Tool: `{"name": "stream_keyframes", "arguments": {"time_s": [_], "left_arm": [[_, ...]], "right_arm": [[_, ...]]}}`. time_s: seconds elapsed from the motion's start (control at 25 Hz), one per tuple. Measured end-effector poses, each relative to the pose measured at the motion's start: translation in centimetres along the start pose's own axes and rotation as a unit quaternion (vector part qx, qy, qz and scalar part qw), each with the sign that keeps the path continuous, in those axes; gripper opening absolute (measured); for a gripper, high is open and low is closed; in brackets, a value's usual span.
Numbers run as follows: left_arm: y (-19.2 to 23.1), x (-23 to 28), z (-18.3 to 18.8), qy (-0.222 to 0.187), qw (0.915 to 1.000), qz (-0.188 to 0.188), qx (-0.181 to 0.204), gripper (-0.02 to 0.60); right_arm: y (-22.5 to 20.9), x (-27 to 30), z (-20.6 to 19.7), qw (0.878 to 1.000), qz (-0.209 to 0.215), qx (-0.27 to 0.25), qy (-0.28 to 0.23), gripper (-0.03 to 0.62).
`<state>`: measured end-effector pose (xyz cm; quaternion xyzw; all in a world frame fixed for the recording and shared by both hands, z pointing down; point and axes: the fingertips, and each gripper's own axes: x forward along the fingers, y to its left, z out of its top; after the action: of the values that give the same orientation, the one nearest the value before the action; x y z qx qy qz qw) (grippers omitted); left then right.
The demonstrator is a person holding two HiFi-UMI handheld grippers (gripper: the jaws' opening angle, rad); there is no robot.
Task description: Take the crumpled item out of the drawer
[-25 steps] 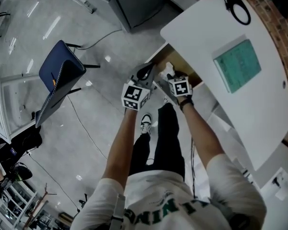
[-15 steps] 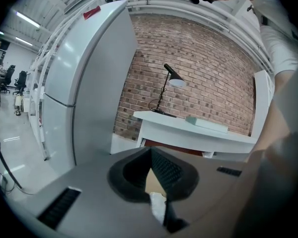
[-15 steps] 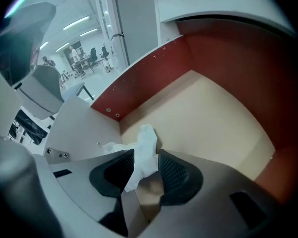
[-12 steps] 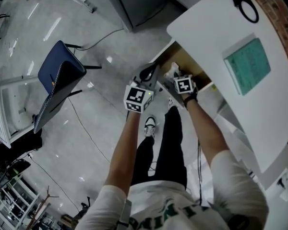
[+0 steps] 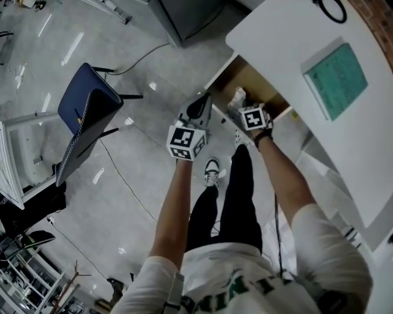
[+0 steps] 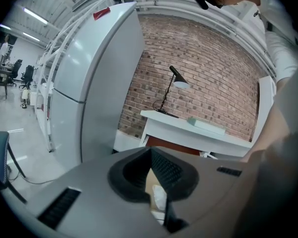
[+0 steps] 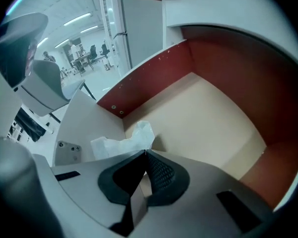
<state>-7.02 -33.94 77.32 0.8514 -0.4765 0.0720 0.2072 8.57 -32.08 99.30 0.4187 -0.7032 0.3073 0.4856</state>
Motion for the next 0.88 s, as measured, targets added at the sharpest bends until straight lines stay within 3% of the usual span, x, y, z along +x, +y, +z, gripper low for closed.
{"name": "stream_keyframes", "arguments": {"time_s": [0.56, 0.88], "left_arm": [[-2.8, -4.2, 4.6, 0.010, 0.9999, 0.002, 0.010, -0.002], [-6.6, -7.3, 8.5, 0.009, 0.9998, 0.001, 0.020, -0.002]], "right_arm": [[-0.1, -12.6, 2.2, 0.995, -0.016, 0.035, -0.087, 0.005], [-0.1, -22.8, 3.5, 0.983, -0.043, 0.054, -0.169, 0.005]]}}
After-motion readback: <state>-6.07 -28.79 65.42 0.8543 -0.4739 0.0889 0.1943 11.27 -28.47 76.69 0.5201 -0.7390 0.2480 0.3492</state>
